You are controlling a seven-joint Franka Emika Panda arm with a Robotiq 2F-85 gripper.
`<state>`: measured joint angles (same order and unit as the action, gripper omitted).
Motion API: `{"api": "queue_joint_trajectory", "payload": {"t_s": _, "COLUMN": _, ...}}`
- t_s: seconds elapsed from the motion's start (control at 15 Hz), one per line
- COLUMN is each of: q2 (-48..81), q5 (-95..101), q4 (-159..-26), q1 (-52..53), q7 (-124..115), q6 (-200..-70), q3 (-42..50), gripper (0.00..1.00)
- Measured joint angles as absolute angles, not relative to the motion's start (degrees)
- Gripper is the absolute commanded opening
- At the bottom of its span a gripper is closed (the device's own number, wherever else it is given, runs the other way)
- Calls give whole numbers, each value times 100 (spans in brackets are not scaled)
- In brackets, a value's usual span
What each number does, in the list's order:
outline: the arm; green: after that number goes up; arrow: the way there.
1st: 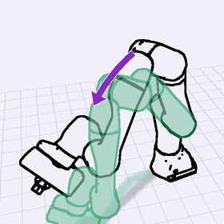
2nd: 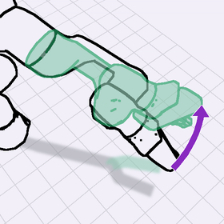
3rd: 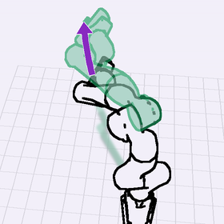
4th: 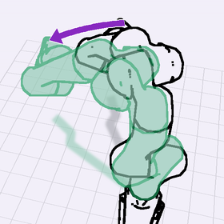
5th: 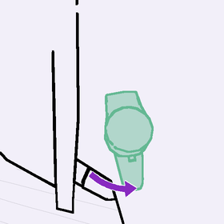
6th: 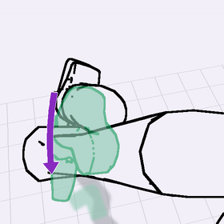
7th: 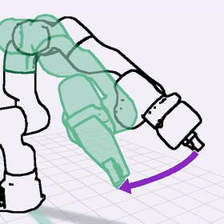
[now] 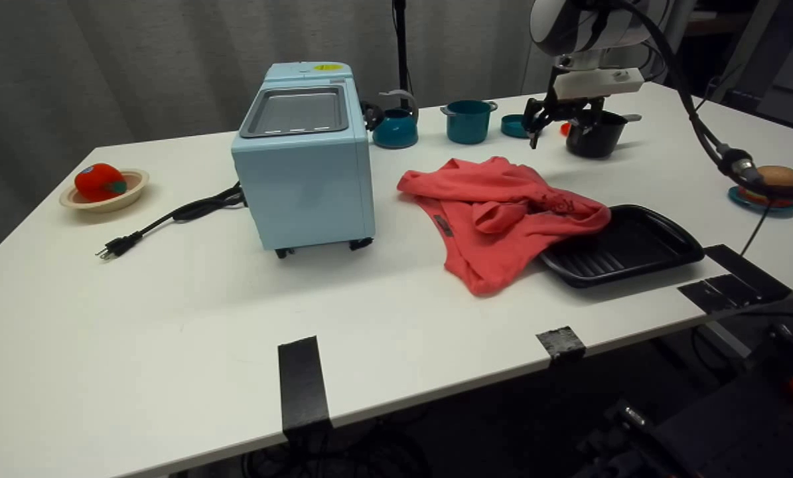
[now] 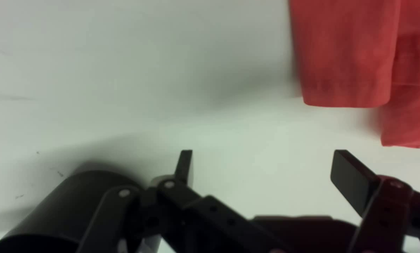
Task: Fold the right sleeve of the orange shirt then fold the shirt from bottom to top
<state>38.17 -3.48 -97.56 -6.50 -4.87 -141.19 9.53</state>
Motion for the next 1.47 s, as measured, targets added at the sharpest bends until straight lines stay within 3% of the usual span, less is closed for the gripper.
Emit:
{"api": "queue_joint_trajectory", "payload": {"t_s": 0.67, "q2": 3846, "q5": -348, "q4": -9812, "q1": -669, "q7": -376, "q6": -14122, "q3": 909, "gripper": 100}}
{"api": "queue_joint_trajectory", "payload": {"t_s": 1.47, "q2": 3003, "q5": -406, "q4": -11587, "q1": -1018, "q7": 1117, "q6": -15542, "q3": 82, "gripper": 100}}
